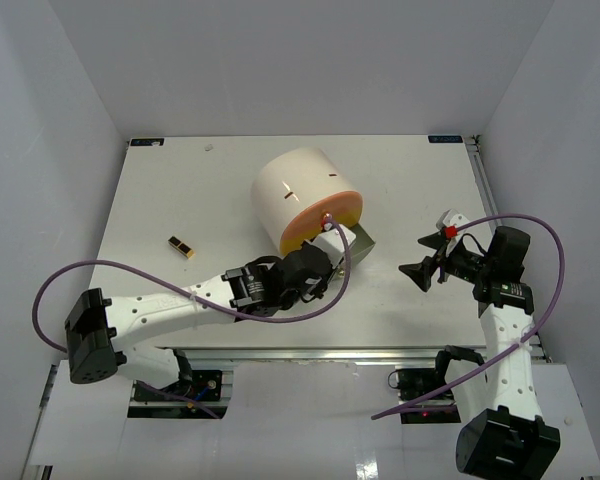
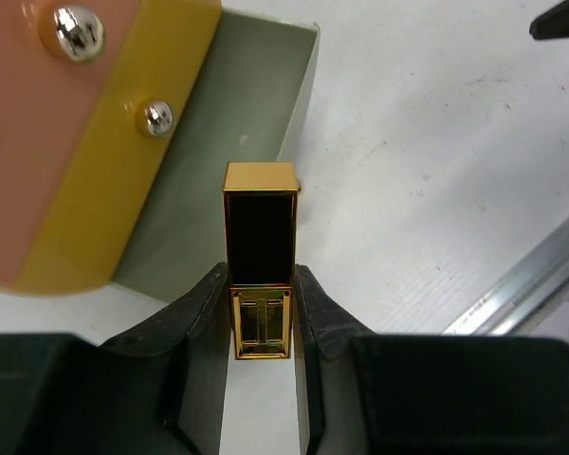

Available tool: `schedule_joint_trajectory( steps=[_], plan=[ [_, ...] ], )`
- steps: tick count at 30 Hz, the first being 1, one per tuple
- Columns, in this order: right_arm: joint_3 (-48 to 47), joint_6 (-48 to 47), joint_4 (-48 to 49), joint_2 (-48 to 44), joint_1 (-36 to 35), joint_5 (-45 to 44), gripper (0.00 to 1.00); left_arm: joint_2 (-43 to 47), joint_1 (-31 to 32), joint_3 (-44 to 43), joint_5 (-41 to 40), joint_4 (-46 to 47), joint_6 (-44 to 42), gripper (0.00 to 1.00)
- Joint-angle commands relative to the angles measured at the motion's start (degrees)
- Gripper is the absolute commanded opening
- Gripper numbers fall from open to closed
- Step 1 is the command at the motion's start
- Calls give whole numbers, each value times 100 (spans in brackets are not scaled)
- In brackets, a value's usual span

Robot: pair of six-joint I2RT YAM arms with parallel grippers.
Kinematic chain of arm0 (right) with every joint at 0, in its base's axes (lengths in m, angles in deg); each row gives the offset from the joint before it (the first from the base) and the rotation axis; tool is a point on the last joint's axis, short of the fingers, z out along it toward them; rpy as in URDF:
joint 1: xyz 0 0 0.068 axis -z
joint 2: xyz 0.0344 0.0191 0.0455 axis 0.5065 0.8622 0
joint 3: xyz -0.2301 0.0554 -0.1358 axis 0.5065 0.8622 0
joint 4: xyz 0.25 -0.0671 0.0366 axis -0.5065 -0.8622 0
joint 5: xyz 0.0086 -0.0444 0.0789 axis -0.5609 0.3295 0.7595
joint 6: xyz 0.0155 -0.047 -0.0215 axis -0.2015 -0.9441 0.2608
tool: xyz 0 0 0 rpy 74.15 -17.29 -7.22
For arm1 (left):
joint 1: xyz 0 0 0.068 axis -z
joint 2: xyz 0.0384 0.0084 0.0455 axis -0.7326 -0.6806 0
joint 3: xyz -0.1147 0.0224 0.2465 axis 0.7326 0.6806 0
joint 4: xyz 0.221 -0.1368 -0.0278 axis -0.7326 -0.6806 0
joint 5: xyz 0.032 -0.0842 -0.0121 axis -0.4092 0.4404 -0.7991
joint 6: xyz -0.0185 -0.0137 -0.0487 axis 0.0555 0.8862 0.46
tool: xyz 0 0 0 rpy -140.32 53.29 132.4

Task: Organize the makeup

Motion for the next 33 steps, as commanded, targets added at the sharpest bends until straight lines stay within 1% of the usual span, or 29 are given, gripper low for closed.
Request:
schedule_joint_trajectory(
  steps=[1, 5, 7, 11, 13, 15, 17, 18, 19, 20, 21, 24, 29, 32, 33],
  plan=[
    [24, 31, 185, -20, 10, 45, 90, -338, -64, -489, -414, 240, -832, 2],
    [33, 31, 178, -47, 6, 50, 90, -725, -280, -591, -213, 274, -1126, 6],
    [43, 31, 176, -66, 12, 57, 90, -975, -341, -611, -272, 311, -1181, 7],
    [68, 22, 176, -51, 11, 89, 90, -1272, -525, -711, -384, 436, -1591, 10],
    [68, 12, 165, -48, 4, 93, 90, -1408, -627, -771, -390, 465, -1671, 15],
    [68, -9, 136, -48, 4, 101, 90, -1523, -719, -808, -364, 481, -1706, 26],
    [68, -27, 118, -43, 4, 101, 90, -1633, -732, -831, -397, 510, -1717, 41],
    [68, -33, 115, -40, 4, 106, 90, -1677, -732, -845, -430, 514, -1723, 47],
    [68, -39, 115, -40, 4, 117, 90, -1712, -732, -862, -453, 509, -1729, 51],
    [76, -39, 115, -40, 4, 126, 90, -1731, -732, -872, -463, 500, -1722, 61],
    [69, -47, 107, -32, 4, 135, 90, -1741, -732, -880, -471, 499, -1721, 67],
    [68, -84, 72, -22, 4, 146, 90, -1707, -732, -891, -366, 408, -1671, 80],
    [67, -127, 49, -33, 4, 164, 90, -1284, -705, -832, 30, 310, -1296, 80],
    [62, -256, -23, -81, 4, 206, 90, -494, -697, -602, 520, 280, -706, 80],
    [71, -297, -55, -116, 1, 242, 90, -109, -697, -503, 699, 280, -428, 79]
  ],
)
